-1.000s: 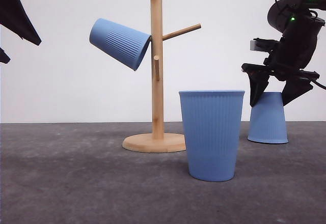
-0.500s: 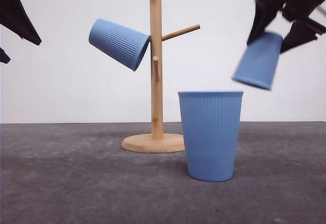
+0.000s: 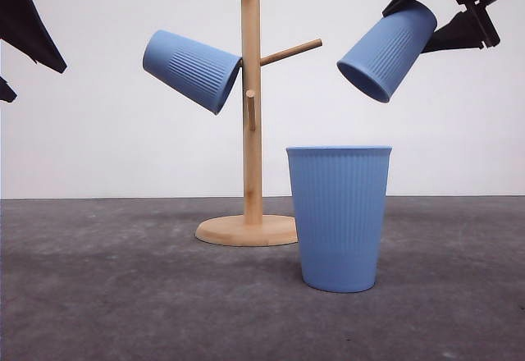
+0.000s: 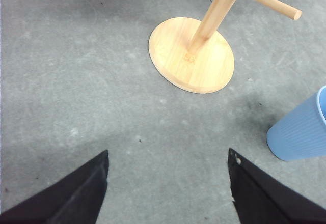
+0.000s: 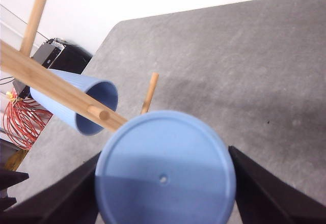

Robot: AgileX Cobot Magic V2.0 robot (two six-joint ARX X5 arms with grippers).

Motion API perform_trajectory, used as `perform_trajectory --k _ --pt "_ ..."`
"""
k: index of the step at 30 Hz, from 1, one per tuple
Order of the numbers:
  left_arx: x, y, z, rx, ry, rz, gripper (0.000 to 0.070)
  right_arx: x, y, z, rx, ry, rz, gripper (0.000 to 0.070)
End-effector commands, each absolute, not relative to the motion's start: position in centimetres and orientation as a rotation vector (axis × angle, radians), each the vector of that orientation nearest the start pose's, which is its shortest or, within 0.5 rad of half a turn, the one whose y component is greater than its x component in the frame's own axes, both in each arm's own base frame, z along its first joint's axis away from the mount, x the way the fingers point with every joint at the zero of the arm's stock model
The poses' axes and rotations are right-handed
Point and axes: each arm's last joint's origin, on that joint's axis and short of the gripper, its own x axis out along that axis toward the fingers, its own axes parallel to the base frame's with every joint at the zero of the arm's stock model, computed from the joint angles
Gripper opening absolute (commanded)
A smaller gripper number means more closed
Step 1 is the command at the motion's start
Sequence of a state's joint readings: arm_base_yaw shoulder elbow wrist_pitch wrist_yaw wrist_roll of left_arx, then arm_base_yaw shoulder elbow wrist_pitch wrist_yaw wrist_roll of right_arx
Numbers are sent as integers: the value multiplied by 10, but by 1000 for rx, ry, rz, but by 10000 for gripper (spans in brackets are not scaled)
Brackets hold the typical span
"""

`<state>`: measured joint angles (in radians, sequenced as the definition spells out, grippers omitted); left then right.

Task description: Place three cups

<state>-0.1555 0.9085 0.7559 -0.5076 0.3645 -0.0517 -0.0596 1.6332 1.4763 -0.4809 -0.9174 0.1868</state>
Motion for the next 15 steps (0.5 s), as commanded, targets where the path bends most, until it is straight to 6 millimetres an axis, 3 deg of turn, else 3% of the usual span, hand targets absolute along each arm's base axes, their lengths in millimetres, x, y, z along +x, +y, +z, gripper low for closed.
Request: perform_trajectory --k 1,7,12,15 --pt "182 -39 276 -110 670 -486 432 359 1 331 502 679 773 319" --pt "182 -39 276 -110 670 -486 432 335 1 300 494 710 695 319" --pt "182 -39 276 -111 670 -486 432 292 0 279 430 662 522 318" --pt "182 -39 276 -110 668 -486 432 269 0 273 490 595 474 318"
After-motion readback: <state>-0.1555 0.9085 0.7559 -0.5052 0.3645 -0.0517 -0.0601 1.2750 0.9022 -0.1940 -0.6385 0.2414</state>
